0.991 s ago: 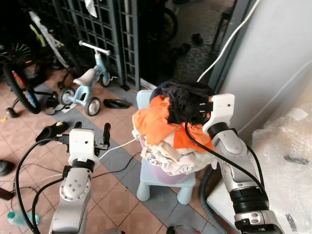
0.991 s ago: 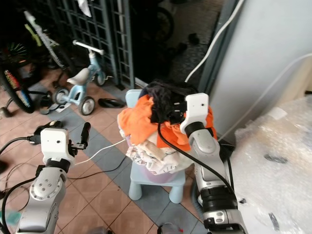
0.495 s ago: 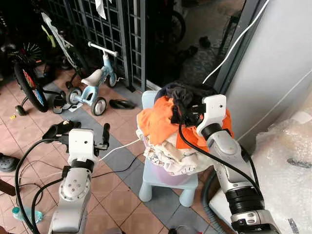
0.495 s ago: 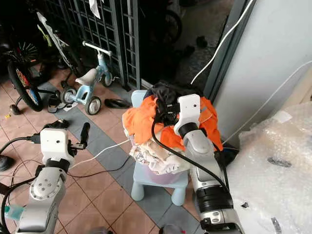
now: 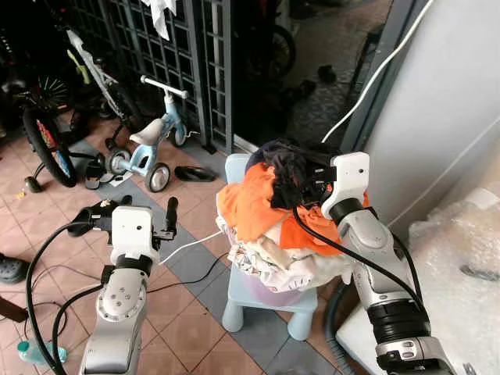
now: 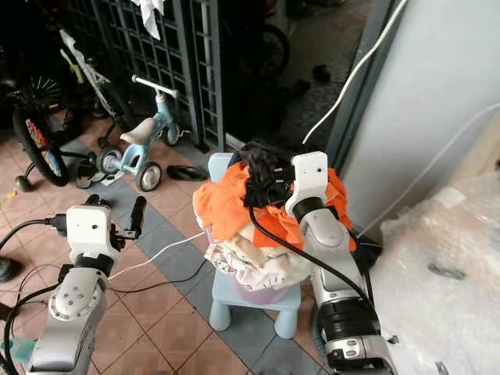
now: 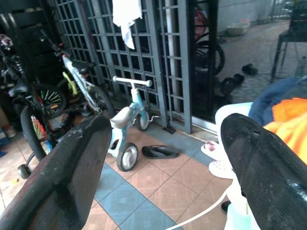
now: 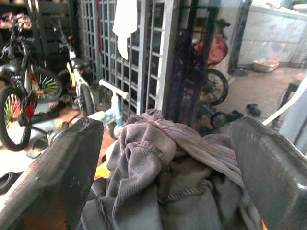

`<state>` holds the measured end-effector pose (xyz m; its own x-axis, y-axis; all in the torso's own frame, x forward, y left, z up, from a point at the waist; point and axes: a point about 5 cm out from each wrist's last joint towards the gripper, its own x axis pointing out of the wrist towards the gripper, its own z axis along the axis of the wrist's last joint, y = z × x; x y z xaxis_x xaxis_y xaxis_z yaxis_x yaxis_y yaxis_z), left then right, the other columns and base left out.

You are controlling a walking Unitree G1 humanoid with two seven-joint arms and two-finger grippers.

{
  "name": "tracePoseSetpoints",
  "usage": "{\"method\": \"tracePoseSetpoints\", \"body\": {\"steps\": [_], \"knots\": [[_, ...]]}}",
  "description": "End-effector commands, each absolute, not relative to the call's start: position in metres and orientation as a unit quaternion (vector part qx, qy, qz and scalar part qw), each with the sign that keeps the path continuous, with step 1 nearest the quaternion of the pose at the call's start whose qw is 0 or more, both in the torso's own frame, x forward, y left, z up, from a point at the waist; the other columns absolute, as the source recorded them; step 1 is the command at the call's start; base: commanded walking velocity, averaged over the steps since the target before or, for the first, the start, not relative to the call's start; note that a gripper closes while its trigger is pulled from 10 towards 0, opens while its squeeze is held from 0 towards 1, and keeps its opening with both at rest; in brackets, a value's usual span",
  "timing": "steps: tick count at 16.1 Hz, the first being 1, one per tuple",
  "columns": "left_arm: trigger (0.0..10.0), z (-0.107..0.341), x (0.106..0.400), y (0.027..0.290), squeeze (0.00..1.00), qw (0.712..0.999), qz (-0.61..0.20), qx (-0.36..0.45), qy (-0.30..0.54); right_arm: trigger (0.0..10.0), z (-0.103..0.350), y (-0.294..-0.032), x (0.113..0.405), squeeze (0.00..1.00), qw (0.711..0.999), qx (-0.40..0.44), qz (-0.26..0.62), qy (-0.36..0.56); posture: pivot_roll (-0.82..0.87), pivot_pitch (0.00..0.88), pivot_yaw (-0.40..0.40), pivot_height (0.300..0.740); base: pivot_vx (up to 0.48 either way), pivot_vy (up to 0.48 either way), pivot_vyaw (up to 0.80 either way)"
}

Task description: Clothes washing

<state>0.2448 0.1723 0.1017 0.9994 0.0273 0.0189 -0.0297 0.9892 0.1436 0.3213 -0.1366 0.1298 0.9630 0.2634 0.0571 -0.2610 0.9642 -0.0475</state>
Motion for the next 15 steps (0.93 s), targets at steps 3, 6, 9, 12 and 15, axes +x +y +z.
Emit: {"method": "tracePoseSetpoints", "body": {"steps": [3, 6, 9, 12, 15], "knots": [[10.0, 0.104, 0.248, 0.171, 0.00, 0.997, 0.011, 0.073, -0.009, 10.0, 0.118, -0.135, 0.321, 0.00, 0.989, -0.031, 0.141, 0.001, 0.02, 0.000, -0.001, 0.740, 0.330, 0.000, 0.00], [10.0, 0.103, 0.247, 0.172, 0.00, 0.997, 0.012, 0.073, -0.008, 10.0, 0.113, -0.132, 0.319, 0.00, 0.989, -0.032, 0.147, 0.014, 0.03, 0.000, -0.003, 0.740, 0.328, 0.000, 0.00], [10.0, 0.104, 0.247, 0.171, 0.00, 0.998, 0.012, 0.069, -0.008, 4.2, 0.109, -0.132, 0.318, 0.00, 0.988, -0.040, 0.148, 0.023, 0.03, 0.000, -0.003, 0.740, 0.309, 0.000, 0.00], [10.0, 0.105, 0.247, 0.169, 0.00, 0.997, 0.008, 0.071, -0.013, 0.0, 0.104, -0.139, 0.318, 0.00, 0.991, -0.033, 0.127, 0.040, 0.03, 0.000, -0.005, 0.740, 0.000, 0.000, 0.00], [10.0, 0.105, 0.247, 0.169, 0.00, 0.998, 0.008, 0.069, -0.011, 0.0, 0.102, -0.143, 0.318, 0.00, 0.991, -0.030, 0.117, 0.049, 0.03, 0.000, -0.006, 0.740, 0.000, 0.000, 0.00]]}}
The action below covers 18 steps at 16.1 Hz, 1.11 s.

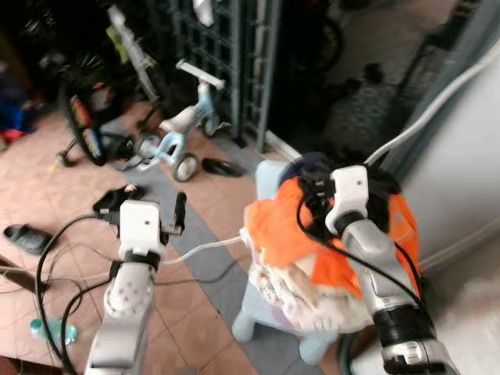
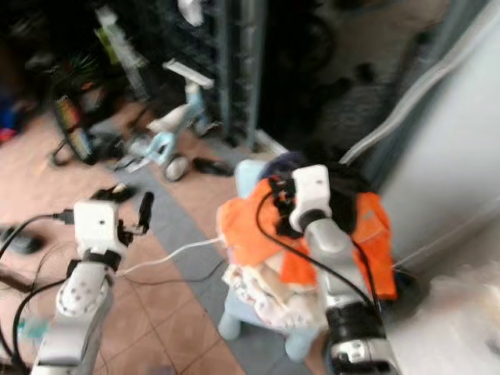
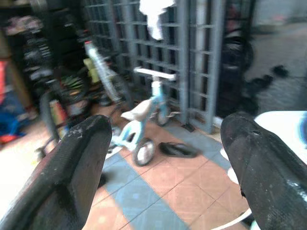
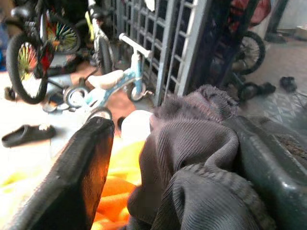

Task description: Clothes washing

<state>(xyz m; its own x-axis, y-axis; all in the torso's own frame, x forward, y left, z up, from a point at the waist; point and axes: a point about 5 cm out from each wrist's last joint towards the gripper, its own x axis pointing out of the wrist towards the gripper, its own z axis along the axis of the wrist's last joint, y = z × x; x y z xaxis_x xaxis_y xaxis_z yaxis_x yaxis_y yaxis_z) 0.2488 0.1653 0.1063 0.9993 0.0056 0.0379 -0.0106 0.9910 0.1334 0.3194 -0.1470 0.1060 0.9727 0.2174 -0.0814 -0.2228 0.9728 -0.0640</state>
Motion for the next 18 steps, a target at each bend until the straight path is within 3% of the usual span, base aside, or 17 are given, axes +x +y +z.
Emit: {"method": "tracePoseSetpoints", "body": {"steps": [1, 10, 18], "knots": [[10.0, 0.104, 0.247, 0.168, 0.00, 0.998, 0.007, 0.069, -0.010, 0.0, 0.101, -0.144, 0.319, 0.00, 0.991, -0.033, 0.115, 0.051, 0.03, 0.000, -0.006, 0.740, 0.000, 0.000, 0.00], [10.0, 0.102, 0.247, 0.166, 0.00, 0.998, 0.003, 0.070, -0.002, 0.0, 0.114, -0.170, 0.321, 0.00, 0.996, -0.080, 0.031, 0.026, 0.03, 0.000, -0.013, 0.740, 0.000, 0.000, 0.00], [10.0, 0.102, 0.250, 0.165, 0.00, 0.998, 0.003, 0.068, 0.000, 0.0, 0.093, -0.157, 0.316, 0.00, 0.991, -0.066, 0.075, 0.086, 0.02, 0.000, -0.014, 0.740, 0.000, 0.000, 0.00]]}}
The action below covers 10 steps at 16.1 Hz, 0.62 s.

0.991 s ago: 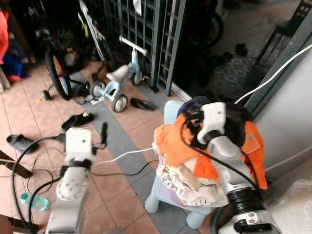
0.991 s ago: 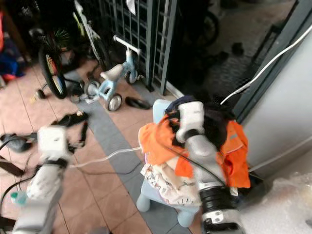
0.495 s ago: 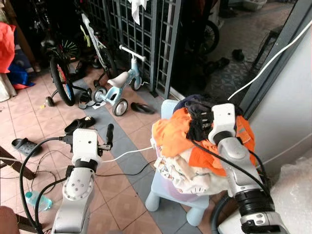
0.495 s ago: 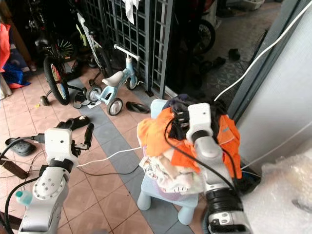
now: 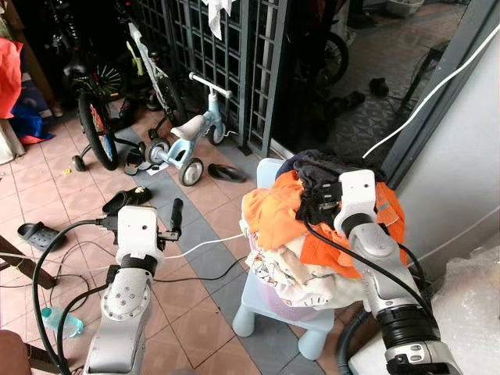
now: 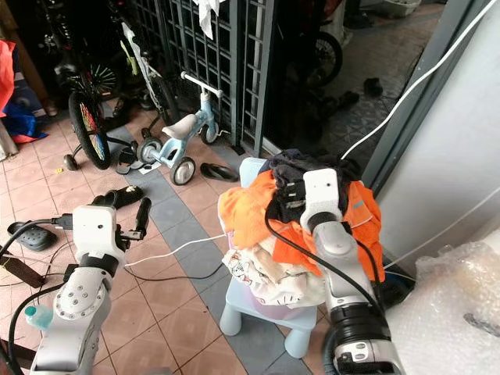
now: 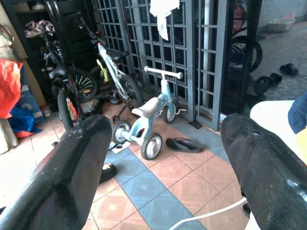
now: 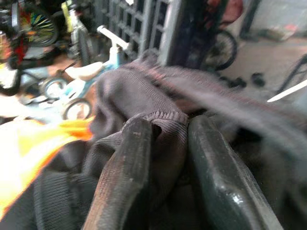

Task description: Clothes washing

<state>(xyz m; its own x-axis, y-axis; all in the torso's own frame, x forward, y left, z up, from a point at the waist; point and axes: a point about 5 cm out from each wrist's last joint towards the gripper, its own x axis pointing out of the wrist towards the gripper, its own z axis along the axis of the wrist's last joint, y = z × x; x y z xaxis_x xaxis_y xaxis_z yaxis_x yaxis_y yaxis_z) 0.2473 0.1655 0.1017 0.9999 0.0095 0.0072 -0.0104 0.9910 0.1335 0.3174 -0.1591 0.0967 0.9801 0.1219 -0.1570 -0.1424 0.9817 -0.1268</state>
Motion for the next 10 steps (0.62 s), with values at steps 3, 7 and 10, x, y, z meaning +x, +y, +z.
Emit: {"method": "tracePoseSetpoints", "body": {"steps": [3, 7, 10], "knots": [[10.0, 0.102, 0.250, 0.165, 0.00, 0.998, 0.006, 0.069, -0.001, 0.0, 0.085, -0.150, 0.312, 0.00, 0.987, -0.058, 0.101, 0.113, 0.02, 0.000, -0.016, 0.740, 0.000, 0.000, 0.00], [10.0, 0.103, 0.251, 0.166, 0.00, 0.997, 0.008, 0.078, -0.004, 0.0, 0.084, -0.151, 0.311, 0.00, 0.987, -0.046, 0.097, 0.119, 0.02, 0.000, -0.015, 0.740, 0.000, 0.000, 0.00], [10.0, 0.104, 0.254, 0.164, 0.00, 0.996, 0.010, 0.094, -0.008, 0.0, 0.104, -0.160, 0.318, 0.00, 0.996, -0.023, 0.062, 0.062, 0.02, 0.000, -0.021, 0.740, 0.000, 0.000, 0.00]]}}
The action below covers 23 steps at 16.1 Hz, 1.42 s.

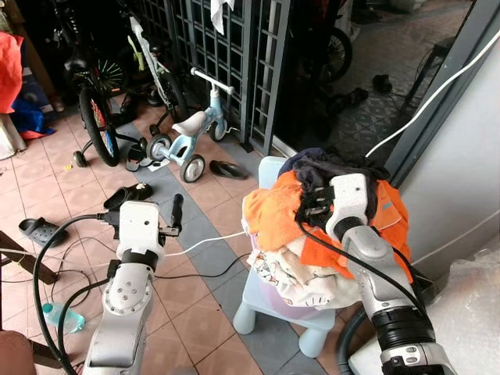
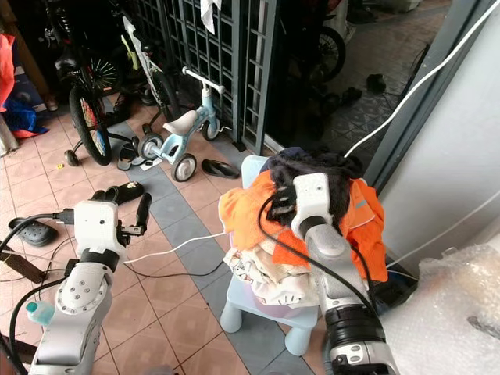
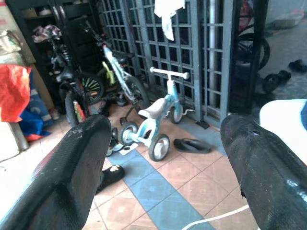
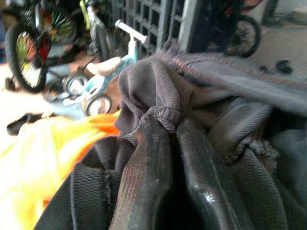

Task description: Clothes washing

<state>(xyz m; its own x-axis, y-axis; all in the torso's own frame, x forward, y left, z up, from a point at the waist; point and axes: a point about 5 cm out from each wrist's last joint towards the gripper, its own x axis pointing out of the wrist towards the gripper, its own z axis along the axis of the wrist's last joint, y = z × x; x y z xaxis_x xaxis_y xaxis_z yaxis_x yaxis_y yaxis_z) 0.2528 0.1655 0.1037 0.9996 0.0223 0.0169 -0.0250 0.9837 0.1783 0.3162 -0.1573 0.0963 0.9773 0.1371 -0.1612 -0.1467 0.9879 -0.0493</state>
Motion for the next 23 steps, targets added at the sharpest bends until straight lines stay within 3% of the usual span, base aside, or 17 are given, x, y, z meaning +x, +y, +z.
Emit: {"method": "tracePoseSetpoints", "body": {"steps": [1, 7, 11, 15, 23], "knots": [[10.0, 0.105, 0.256, 0.164, 0.00, 0.995, 0.012, 0.095, -0.010, 0.0, 0.107, -0.160, 0.319, 0.00, 0.997, -0.018, 0.058, 0.055, 0.02, 0.000, -0.023, 0.740, 0.000, 0.000, 0.00], [10.0, 0.123, 0.271, 0.182, 0.00, 0.991, 0.064, 0.113, -0.039, 0.0, 0.174, -0.164, 0.333, 0.00, 0.994, 0.048, 0.023, -0.100, 0.06, 0.000, -0.032, 0.740, 0.000, 0.000, 0.00], [10.0, 0.120, 0.269, 0.189, 0.00, 0.988, 0.083, 0.121, -0.037, 0.0, 0.201, -0.171, 0.339, 0.00, 0.989, 0.054, -0.001, -0.140, 0.04, 0.000, -0.035, 0.740, 0.000, 0.000, 0.00], [10.0, 0.114, 0.269, 0.193, 0.00, 0.987, 0.108, 0.120, -0.021, 0.0, 0.200, -0.176, 0.335, 0.00, 0.989, 0.051, -0.008, -0.140, 0.01, 0.000, -0.023, 0.740, 0.000, 0.000, 0.00], [10.0, 0.107, 0.268, 0.171, 0.00, 0.991, 0.059, 0.118, -0.003, 0.0, 0.175, -0.170, 0.314, 0.00, 0.994, 0.044, -0.006, -0.101, -0.02, 0.000, 0.010, 0.740, -0.030, 0.000, 0.00]]}}
